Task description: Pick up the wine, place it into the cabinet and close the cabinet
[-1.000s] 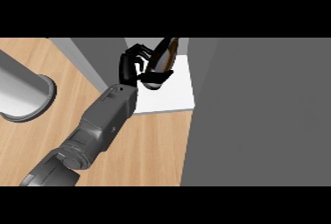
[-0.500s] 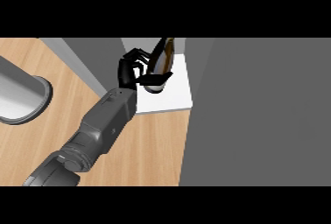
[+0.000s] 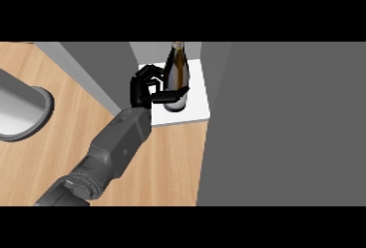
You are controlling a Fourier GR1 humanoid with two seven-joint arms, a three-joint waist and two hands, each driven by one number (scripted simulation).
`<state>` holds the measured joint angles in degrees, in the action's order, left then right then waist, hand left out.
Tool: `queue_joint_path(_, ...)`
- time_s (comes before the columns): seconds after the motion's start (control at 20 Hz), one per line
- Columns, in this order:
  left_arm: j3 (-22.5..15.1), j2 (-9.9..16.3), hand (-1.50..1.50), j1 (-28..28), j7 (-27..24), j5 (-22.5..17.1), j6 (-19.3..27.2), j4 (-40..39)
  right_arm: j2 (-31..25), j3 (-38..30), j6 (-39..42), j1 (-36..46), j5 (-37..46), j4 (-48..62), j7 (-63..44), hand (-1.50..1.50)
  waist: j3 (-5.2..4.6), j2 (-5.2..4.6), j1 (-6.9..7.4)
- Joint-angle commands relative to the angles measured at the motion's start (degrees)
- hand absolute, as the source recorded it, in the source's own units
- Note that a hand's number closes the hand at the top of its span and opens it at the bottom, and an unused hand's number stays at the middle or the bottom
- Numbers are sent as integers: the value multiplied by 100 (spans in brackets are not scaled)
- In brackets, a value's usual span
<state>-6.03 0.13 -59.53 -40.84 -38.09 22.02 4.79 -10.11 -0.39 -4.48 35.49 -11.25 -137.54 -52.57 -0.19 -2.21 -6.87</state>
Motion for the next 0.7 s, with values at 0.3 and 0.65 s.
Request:
queue_joint_path(0.3,0,-13,150,701,-260,-298,-631,116,25,-27,-16,31,-220,-208,-150,-150,-7,30,-197)
queue_joint_path(0.65,-227,-13,150,919,-261,-445,-451,192,116,5,12,119,-286,-96,-47,-150,-13,20,-389)
